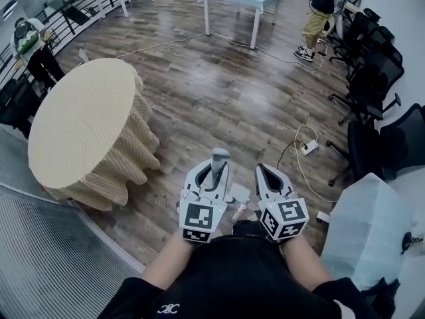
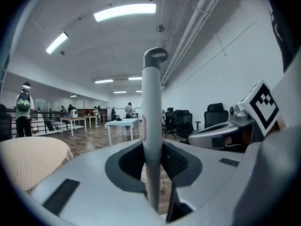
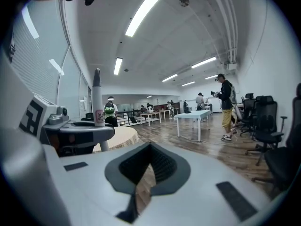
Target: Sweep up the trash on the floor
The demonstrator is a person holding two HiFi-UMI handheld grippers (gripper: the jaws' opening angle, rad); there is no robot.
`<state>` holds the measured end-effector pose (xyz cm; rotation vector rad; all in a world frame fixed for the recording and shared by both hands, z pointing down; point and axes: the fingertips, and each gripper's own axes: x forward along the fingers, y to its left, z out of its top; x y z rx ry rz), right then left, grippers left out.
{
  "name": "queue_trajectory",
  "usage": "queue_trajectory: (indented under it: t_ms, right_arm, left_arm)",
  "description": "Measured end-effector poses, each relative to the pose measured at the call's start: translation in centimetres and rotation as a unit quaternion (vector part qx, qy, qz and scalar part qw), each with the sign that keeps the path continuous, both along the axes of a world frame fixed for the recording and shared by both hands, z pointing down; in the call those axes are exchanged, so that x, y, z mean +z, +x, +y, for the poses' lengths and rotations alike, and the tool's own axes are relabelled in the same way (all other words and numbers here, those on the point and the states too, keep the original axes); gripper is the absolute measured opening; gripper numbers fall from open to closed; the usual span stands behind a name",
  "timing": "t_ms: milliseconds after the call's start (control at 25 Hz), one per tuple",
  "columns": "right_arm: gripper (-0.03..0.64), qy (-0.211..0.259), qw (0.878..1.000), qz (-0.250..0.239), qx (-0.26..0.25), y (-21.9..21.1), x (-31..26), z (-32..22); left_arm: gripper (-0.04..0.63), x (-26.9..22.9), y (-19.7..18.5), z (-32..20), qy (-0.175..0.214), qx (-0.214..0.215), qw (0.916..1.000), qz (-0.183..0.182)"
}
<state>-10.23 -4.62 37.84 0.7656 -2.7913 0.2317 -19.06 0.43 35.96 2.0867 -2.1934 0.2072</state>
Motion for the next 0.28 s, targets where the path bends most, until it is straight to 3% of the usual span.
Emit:
queue_trajectory:
  t_ms: [280]
  right_arm:
    - [0.014,0.000,1.000,0.007,-0.007,0.5,0.6,1.2]
  left_arm:
    - [0.084,1.0,1.0,1.3,-0.006,-0.001,1.0000,0.006]
